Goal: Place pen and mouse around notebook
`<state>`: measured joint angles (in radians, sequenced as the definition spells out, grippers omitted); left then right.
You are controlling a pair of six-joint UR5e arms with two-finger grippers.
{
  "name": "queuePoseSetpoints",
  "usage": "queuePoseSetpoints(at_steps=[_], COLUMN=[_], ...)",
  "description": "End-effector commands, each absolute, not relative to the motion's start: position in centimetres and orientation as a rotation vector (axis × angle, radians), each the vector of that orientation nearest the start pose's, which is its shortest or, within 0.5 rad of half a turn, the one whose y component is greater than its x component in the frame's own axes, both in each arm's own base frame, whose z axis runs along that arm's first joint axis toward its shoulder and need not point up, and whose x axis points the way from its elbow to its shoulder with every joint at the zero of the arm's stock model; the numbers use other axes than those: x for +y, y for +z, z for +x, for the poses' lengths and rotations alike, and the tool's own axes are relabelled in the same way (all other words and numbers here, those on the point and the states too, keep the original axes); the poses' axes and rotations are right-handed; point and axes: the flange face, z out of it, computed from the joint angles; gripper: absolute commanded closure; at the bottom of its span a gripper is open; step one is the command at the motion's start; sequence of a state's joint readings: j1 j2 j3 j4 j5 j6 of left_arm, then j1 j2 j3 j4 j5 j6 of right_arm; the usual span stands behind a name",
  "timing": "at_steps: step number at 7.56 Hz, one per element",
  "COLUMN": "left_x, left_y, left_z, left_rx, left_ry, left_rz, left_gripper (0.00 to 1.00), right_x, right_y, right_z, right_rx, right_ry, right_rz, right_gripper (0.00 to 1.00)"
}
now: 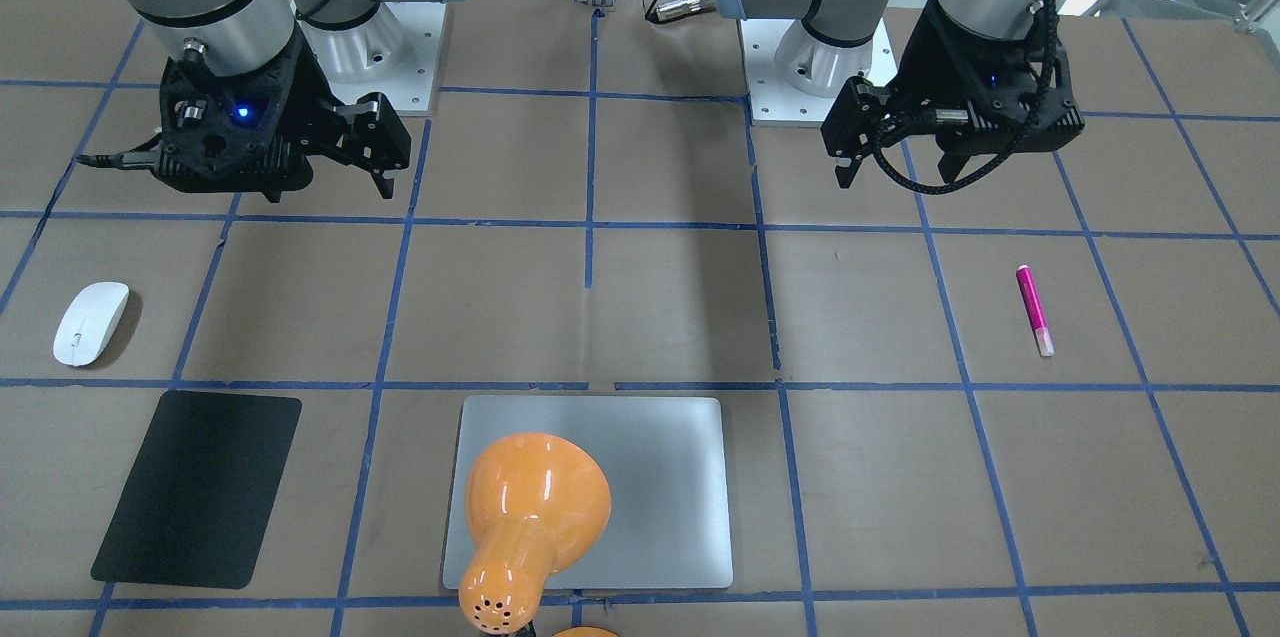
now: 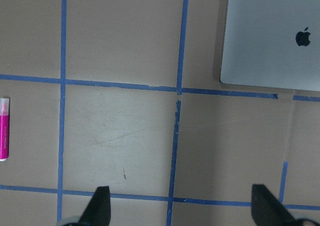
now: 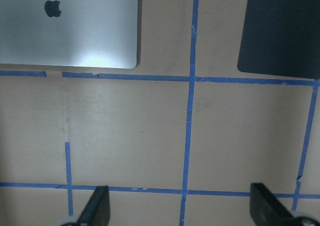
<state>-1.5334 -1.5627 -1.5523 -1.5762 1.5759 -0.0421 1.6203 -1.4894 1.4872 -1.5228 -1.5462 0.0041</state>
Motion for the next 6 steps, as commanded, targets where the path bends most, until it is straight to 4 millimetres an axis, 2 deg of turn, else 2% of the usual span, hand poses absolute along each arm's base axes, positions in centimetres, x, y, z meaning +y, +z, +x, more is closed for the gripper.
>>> queuePoseSetpoints(at_steps=[1,3,4,5,6], left_x=[-49.4,-48.7,-47.9,-47.7,-48.0], left_y=[49.9,50.1,49.9,49.7,49.0], left_z=[-11.5,-11.7,-11.2,-10.9,-8.8], left_rx=[3.135,3.142,3.135,3.131,3.132], left_ry=[-0.027,-0.041,-0.036,-0.037,-0.016], left_rz=[-0.116,-0.108,-0.082,0.070,0.062], left_gripper=[0.00,0.00,0.00,0.00,0.00], right_x=[-51.5,-51.7,-52.1,-52.4,-52.5], right_y=[48.0,47.7,47.3,45.6,43.2], right_z=[15.9,15.2,13.4,10.2,5.5], right_rx=[3.115,3.133,3.132,3.126,3.108], right_ry=[0.084,0.099,0.108,0.162,0.223], right_rz=[-0.063,-0.057,-0.007,0.069,0.075], right_gripper=[0.00,0.00,0.00,0.00,0.00])
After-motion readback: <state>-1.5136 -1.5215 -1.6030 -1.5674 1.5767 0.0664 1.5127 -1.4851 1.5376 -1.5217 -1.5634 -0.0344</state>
